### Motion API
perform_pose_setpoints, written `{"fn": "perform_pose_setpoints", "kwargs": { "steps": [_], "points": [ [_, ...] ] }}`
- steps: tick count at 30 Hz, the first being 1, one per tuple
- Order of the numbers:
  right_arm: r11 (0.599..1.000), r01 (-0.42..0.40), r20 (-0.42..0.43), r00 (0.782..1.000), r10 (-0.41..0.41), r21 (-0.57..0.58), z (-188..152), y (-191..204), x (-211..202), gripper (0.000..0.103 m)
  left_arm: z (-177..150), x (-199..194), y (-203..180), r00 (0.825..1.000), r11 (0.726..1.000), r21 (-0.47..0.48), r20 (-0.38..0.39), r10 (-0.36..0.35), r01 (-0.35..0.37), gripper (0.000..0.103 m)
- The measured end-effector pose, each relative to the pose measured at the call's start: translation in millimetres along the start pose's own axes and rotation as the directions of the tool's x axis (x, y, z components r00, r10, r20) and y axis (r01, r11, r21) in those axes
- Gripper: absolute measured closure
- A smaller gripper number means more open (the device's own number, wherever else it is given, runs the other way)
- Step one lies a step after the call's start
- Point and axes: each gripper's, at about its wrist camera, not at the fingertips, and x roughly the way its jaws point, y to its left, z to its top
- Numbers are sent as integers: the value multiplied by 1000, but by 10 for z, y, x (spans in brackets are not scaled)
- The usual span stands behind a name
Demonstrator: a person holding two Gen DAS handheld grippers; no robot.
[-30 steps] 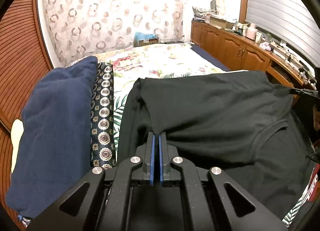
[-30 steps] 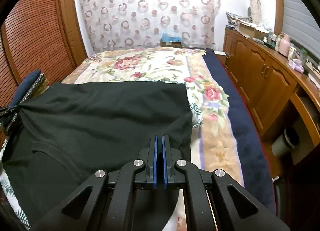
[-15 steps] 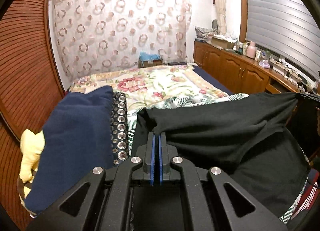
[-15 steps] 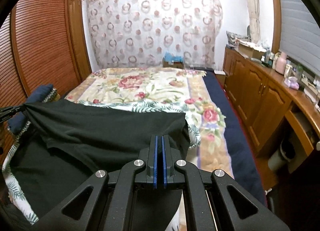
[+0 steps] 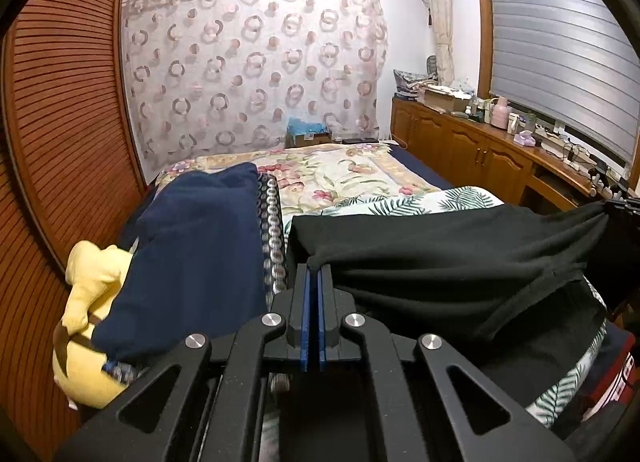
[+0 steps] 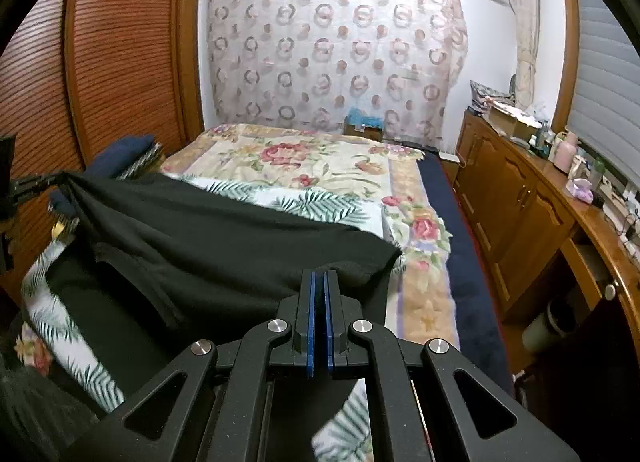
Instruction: Fold small clothes
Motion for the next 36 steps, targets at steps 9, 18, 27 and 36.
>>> {"fn": "perform_pose_setpoints", "kwargs": {
  "steps": [9, 18, 27, 36],
  "points": [
    [999, -38, -82, 996, 41, 29, -353, 5, 27, 99, -409, 20, -55, 997, 1000, 5, -74, 24, -24, 99],
    [998, -47, -135, 990, 50, 28, -471, 41, 320, 96, -696, -64, -83, 994, 1000, -29, -111, 5, -9, 59],
    [1000, -24, -66, 998, 24, -8, -474, 263, 288, 46, -730, -94, -70, 993, 998, -51, -116, 21, -27, 24],
    [996, -92, -101, 991, 91, -3, -445, 377, 1003, 46, -806, 107, 20, 984, 995, -79, -172, 41, -55, 24]
  ]
}}
